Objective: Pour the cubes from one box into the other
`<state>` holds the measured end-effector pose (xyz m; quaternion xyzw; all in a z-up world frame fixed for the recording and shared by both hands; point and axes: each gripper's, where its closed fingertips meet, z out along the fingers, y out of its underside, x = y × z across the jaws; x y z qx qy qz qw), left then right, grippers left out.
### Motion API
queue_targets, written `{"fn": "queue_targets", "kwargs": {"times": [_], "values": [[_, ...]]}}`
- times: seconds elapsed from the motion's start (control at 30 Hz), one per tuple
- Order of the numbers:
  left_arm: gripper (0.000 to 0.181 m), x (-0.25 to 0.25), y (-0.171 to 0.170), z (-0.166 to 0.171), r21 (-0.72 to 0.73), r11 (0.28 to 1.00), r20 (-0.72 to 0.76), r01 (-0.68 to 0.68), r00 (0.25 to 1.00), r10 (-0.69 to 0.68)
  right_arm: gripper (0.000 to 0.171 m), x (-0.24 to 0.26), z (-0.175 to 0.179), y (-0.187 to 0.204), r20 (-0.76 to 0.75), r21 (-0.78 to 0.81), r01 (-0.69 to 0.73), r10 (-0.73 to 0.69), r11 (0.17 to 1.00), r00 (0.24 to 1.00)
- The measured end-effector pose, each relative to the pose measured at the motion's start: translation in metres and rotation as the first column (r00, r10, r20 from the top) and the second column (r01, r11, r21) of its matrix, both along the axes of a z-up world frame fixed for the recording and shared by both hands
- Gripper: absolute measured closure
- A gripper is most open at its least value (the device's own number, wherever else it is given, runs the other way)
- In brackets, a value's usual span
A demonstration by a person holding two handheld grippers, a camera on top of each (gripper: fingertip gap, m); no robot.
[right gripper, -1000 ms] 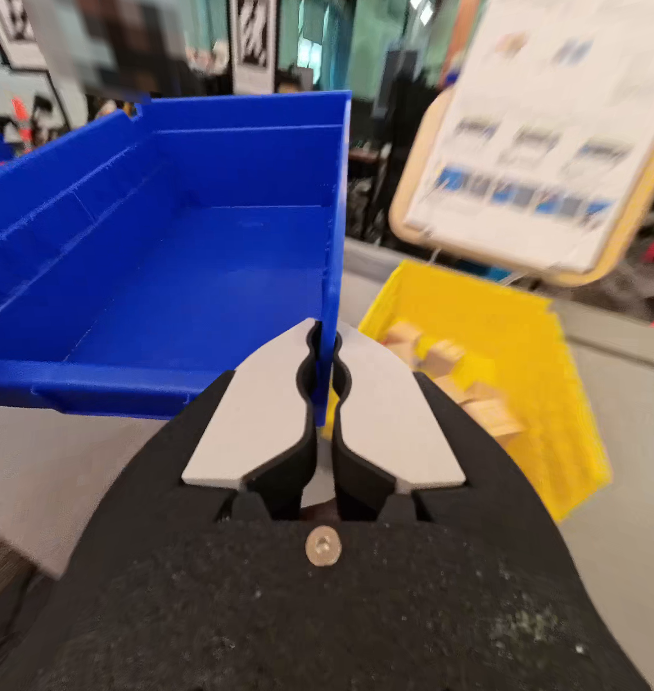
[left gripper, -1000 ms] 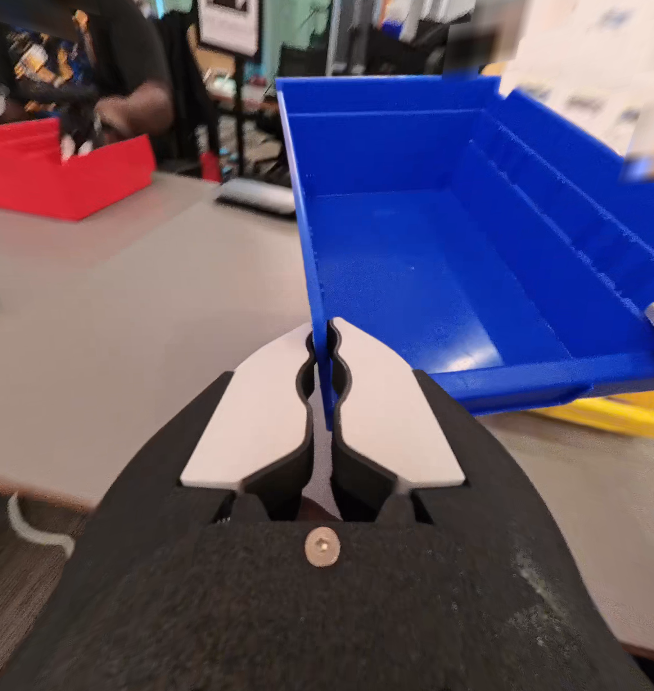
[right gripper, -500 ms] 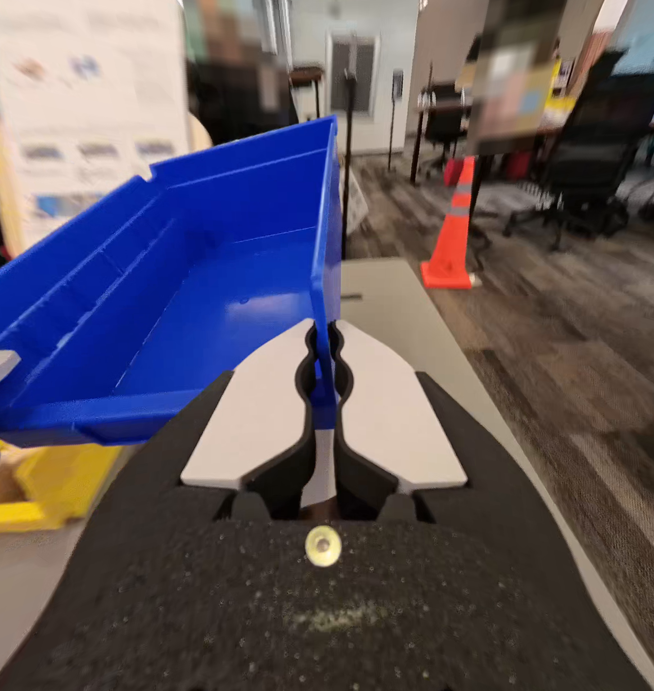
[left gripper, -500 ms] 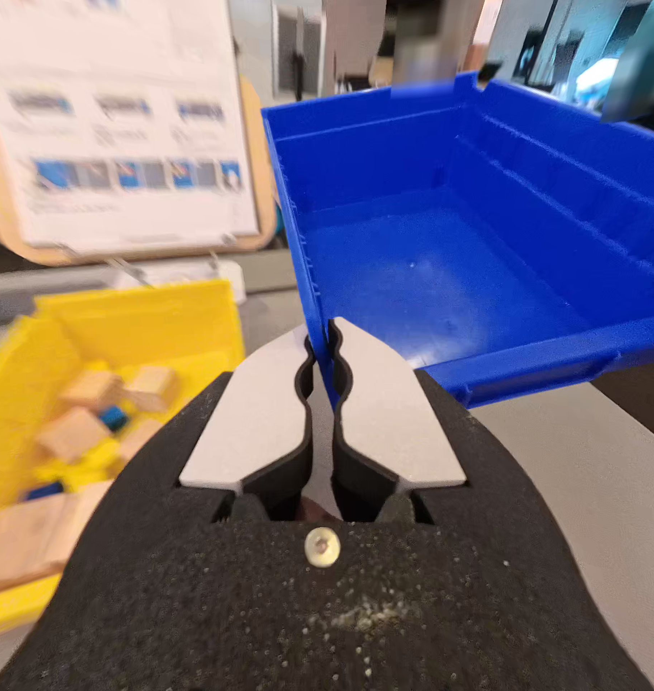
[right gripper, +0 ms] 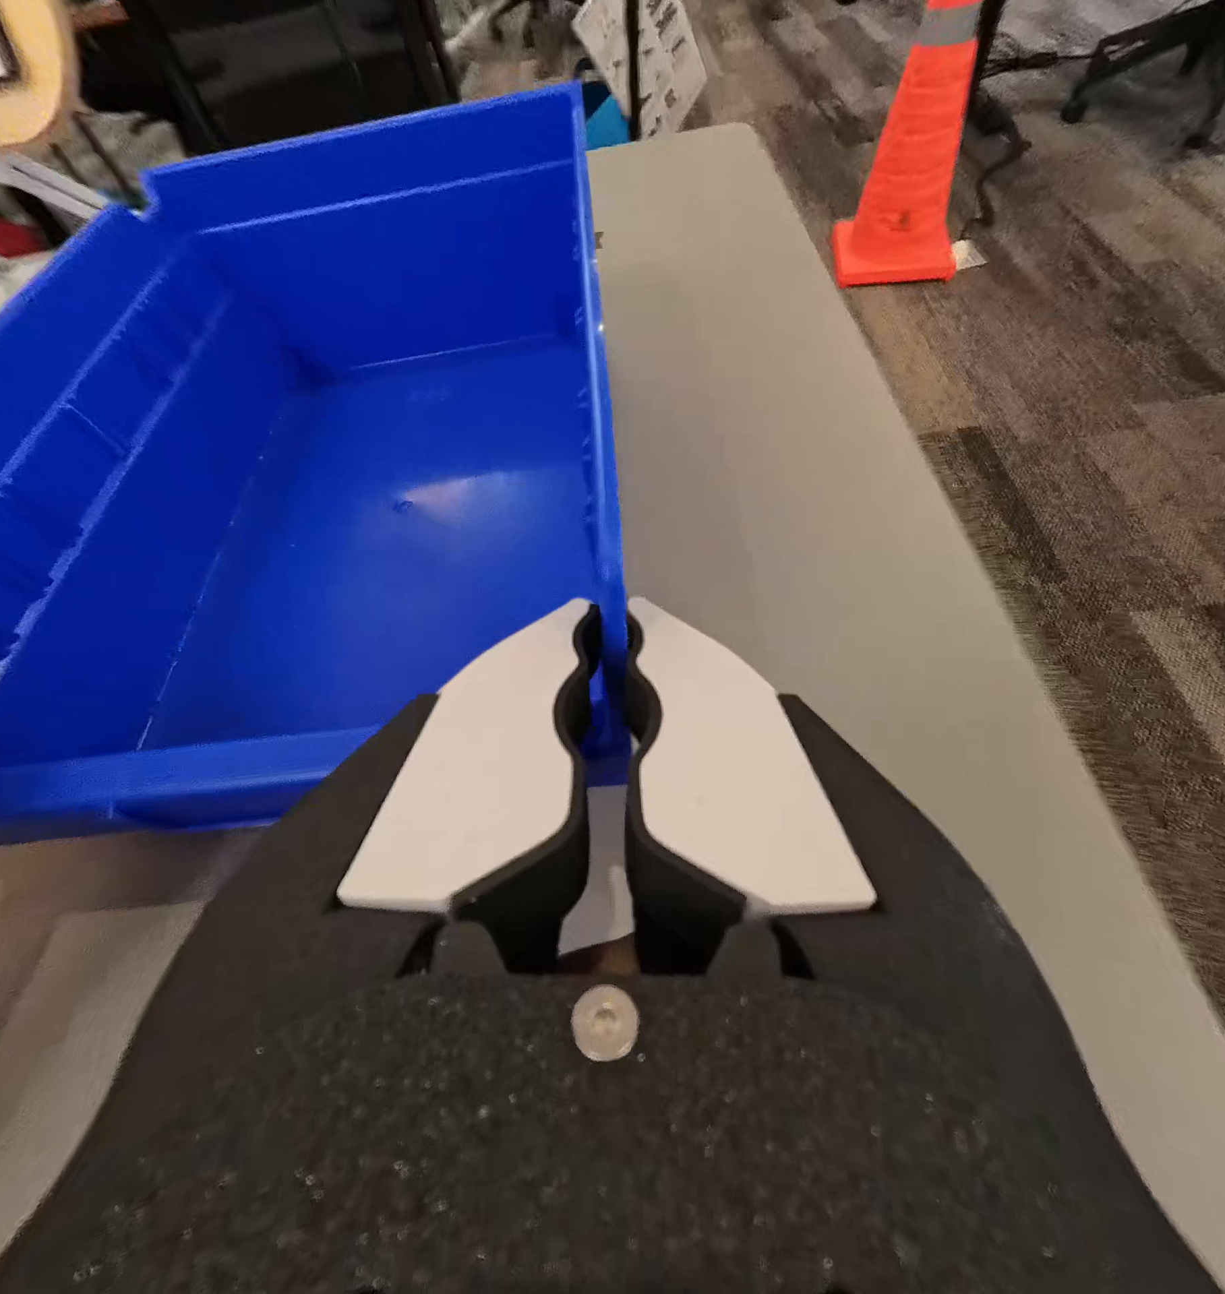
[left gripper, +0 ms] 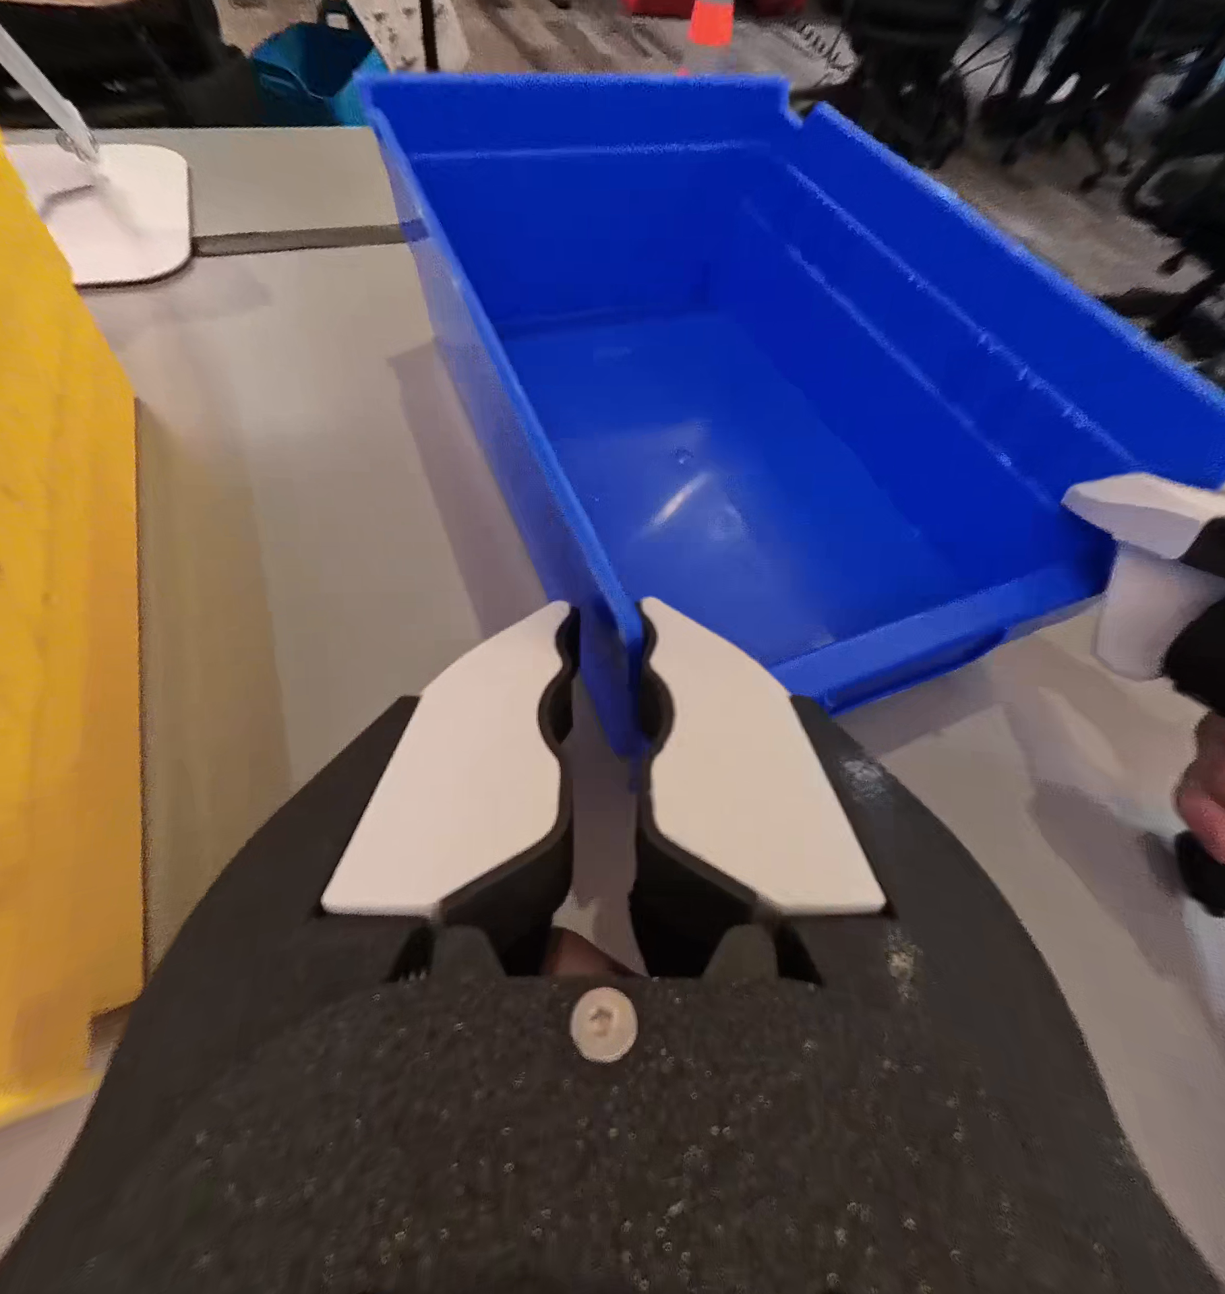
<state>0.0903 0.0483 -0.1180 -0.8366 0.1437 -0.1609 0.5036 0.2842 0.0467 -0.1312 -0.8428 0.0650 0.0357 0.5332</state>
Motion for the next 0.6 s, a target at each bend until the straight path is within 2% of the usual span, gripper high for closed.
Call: {"fn": "queue_targets", "kwargs": {"times": [0.03, 0.1, 0.2, 0.23, 0.33, 0.4, 0.43, 0.5, 0.53, 0.6], "values": [[0.155, -0.007, -0.004, 0.012, 0.015, 1.000, 0.048, 0.015, 0.999, -0.016, 0.157, 0.006, 0.010, -0.004, 0.050, 0.024, 0.043, -0.045, 0.999, 0.998], [0.151, -0.031, -0.018, 0.048, 0.094, 0.994, 0.127, 0.047, 0.990, -0.059, 0.144, 0.017, 0.046, -0.016, 0.172, 0.116, 0.106, -0.125, 0.988, 0.977], [0.151, -0.097, -0.042, 0.089, 0.158, 0.986, 0.169, 0.056, 0.982, -0.083, 0.142, 0.011, 0.108, -0.037, 0.313, 0.261, 0.134, -0.215, 0.956, 0.925], [0.151, -0.130, -0.045, 0.097, 0.177, 0.984, 0.167, 0.019, 0.985, -0.049, 0.141, -0.009, 0.125, -0.039, 0.314, 0.292, 0.077, -0.172, 0.953, 0.934], [0.148, -0.241, -0.042, 0.103, 0.243, 0.959, 0.122, -0.146, 0.985, 0.119, 0.135, -0.109, 0.151, -0.035, 0.255, 0.329, -0.188, 0.104, 0.925, 0.961], [0.146, -0.305, -0.036, 0.091, 0.270, 0.928, 0.057, -0.256, 0.967, 0.250, 0.132, -0.190, 0.145, -0.033, 0.153, 0.335, -0.319, 0.283, 0.886, 0.947], [0.142, -0.325, -0.034, 0.080, 0.260, 0.924, 0.034, -0.281, 0.959, 0.282, 0.125, -0.228, 0.133, -0.032, 0.082, 0.332, -0.351, 0.343, 0.876, 0.936], [0.133, -0.337, -0.030, 0.052, 0.210, 0.942, 0.021, -0.261, 0.965, 0.262, 0.113, -0.297, 0.092, -0.033, 0.006, 0.253, -0.429, 0.442, 0.867, 0.897], [0.131, -0.333, -0.028, 0.038, 0.181, 0.958, 0.002, -0.220, 0.975, 0.224, 0.107, -0.317, 0.068, -0.030, 0.037, 0.186, -0.434, 0.435, 0.882, 0.900], [0.133, -0.326, -0.018, 0.012, 0.125, 0.977, -0.106, -0.174, 0.977, 0.187, 0.112, -0.329, 0.032, -0.020, 0.147, 0.073, -0.360, 0.347, 0.930, 0.926]]}}
